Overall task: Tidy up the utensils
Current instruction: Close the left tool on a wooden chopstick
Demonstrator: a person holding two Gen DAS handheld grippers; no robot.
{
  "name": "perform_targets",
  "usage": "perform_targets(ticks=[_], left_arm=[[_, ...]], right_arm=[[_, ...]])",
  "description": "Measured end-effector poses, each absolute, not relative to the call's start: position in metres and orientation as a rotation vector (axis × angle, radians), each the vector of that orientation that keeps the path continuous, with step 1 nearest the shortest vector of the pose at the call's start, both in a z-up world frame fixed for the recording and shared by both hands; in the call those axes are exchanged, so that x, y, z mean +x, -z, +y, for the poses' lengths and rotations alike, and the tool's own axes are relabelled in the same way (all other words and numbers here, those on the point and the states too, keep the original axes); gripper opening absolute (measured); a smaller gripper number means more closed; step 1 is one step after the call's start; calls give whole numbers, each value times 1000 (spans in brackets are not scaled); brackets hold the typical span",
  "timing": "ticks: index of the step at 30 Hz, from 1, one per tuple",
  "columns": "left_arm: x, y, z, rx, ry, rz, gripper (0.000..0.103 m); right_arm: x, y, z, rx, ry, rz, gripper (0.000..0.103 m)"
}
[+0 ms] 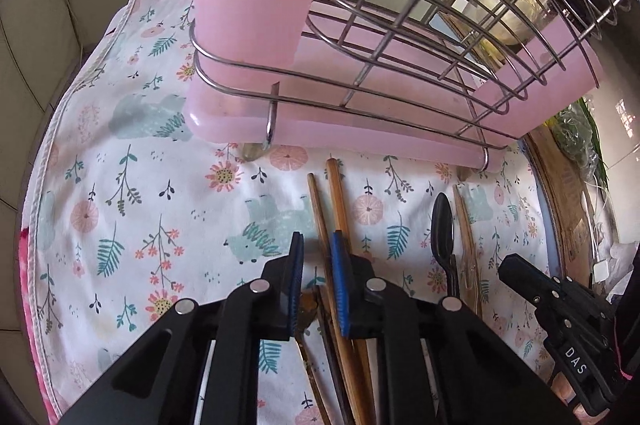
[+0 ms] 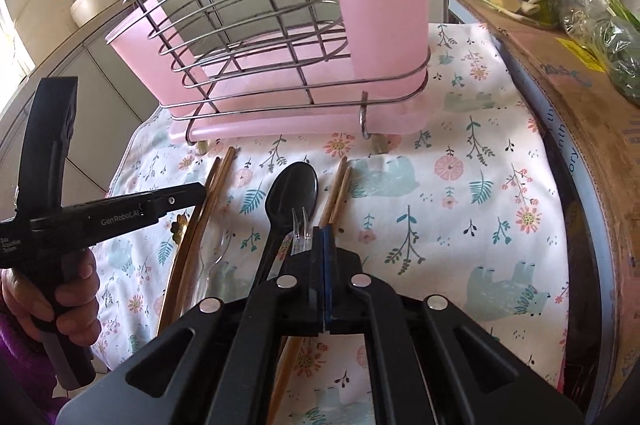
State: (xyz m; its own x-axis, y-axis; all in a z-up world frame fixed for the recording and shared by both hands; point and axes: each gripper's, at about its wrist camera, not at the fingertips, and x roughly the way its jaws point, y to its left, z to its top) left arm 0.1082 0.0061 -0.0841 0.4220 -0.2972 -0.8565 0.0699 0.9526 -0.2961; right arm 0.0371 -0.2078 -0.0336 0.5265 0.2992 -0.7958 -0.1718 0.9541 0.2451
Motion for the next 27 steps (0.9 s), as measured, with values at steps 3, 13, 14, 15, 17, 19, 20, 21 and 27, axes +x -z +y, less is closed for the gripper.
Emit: perform_targets(ticks=[3, 13, 14, 15, 17, 19, 20, 21, 27], left_arm=[[111, 85, 3, -212, 239, 1127, 14], [126, 92, -24, -92, 219, 1143, 8], [126, 92, -24, -97, 218, 1141, 8], [126, 91, -23, -110, 220, 1138, 8], [123, 89, -20, -135, 234, 1131, 5], [118, 83, -13, -144, 243, 1116, 5], [116, 80, -11, -146, 248, 1108, 5], [113, 77, -7, -148, 254, 1100, 5], [105, 67, -2, -161, 269, 1064, 5]], right_arm=[[39, 34, -207, 145, -285, 981, 0], [42, 35, -204, 182, -346, 1033, 1], [42, 35, -202, 178, -356, 1034, 1], [43, 35, -200, 175, -367, 1035, 1], [44, 34, -194, 155, -385, 1040, 1], [47, 37, -190, 136, -392, 1051, 1], [49, 39, -189, 130, -396, 1058, 1], [51, 41, -189, 124, -399, 1065, 1], [58, 42, -189, 105, -409, 1069, 1]])
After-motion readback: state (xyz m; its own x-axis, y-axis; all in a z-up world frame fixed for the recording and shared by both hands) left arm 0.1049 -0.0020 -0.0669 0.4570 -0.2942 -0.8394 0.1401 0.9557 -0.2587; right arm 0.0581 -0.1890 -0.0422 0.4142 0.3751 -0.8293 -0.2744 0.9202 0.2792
